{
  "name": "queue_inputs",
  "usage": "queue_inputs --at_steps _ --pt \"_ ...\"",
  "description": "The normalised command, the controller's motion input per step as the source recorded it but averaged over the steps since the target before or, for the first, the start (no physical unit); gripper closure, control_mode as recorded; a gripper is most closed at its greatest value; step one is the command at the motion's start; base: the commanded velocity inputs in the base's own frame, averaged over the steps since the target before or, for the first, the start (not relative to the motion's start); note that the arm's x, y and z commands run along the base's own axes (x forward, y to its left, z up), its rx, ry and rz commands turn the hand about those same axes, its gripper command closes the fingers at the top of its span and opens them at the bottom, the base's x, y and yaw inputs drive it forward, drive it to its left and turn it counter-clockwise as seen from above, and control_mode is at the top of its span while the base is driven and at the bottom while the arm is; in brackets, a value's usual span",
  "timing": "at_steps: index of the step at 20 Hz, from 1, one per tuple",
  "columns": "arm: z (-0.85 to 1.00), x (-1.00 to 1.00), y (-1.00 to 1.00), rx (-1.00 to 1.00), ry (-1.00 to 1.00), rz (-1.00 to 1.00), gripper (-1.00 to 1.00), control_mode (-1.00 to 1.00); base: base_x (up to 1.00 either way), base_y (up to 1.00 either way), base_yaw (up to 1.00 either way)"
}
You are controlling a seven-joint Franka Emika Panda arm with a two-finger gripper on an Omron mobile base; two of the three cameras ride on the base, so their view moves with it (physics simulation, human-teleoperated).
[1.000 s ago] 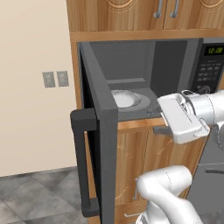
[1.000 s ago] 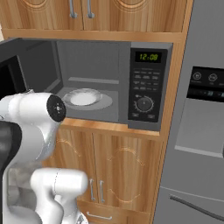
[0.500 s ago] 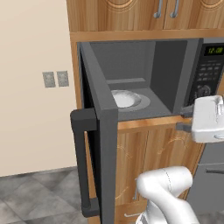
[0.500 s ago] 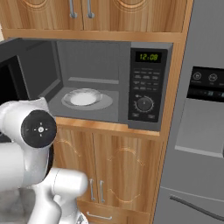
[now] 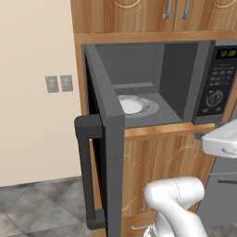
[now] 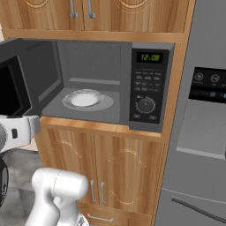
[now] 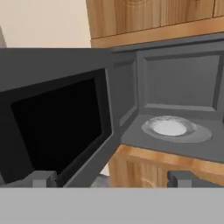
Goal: Pick the eggplant from the counter and place it in the microwave. Then turn on the microwave.
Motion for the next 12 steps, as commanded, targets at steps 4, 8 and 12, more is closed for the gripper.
queue_inputs --at_steps 4,8,12 --pt "0.0 -0.13 -0.34 0.0 0.06 -0.38 -1.0 -1.0 0.0 0.0 0.0" --pt "0.0 0.0 -0.36 0.0 0.01 -0.29 -1.0 -1.0 0.0 0.0 0.0" --pt "0.0 -0.04 -0.3 0.0 0.01 -0.22 -1.0 -1.0 0.0 0.0 0.0"
